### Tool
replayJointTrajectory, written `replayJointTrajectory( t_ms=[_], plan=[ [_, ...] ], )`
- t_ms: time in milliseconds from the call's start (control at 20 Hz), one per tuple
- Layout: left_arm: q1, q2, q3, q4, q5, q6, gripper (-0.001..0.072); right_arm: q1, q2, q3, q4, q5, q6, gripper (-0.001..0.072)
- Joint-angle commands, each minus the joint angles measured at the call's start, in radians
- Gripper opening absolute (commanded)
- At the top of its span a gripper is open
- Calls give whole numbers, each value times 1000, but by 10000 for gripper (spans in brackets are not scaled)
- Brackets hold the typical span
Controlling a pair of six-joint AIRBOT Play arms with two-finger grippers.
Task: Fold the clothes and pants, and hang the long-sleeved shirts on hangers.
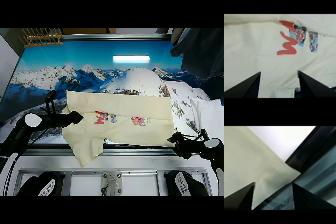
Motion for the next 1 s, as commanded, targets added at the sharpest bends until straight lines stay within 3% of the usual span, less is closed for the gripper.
replayJointTrajectory(
  t_ms=[0,150,250,300,450,500,550,600,950],
  plan=[
    [-3,2,-2,0,2,-1,488,-2,-15,-15,11,-52,-45,515],
    [-3,2,-2,1,2,-1,488,-2,-31,-15,14,-52,-92,493],
    [13,2,0,2,-11,-2,488,-2,-29,-14,14,-51,-137,61],
    [36,2,5,3,-42,-3,488,-2,-29,-13,15,-47,-135,8],
    [131,3,16,86,-228,-53,493,-2,-29,-12,14,-30,-135,8],
    [151,3,-4,139,-291,-88,596,-2,-29,-12,14,-27,-136,8],
    [163,3,-42,172,-327,-108,643,-2,-29,-12,14,-25,-136,8],
    [171,3,-83,185,-344,-109,643,-2,-29,-12,14,-25,-136,8],
    [178,2,-269,184,-250,-168,642,-2,-29,-12,15,-26,-135,8]
  ],
)
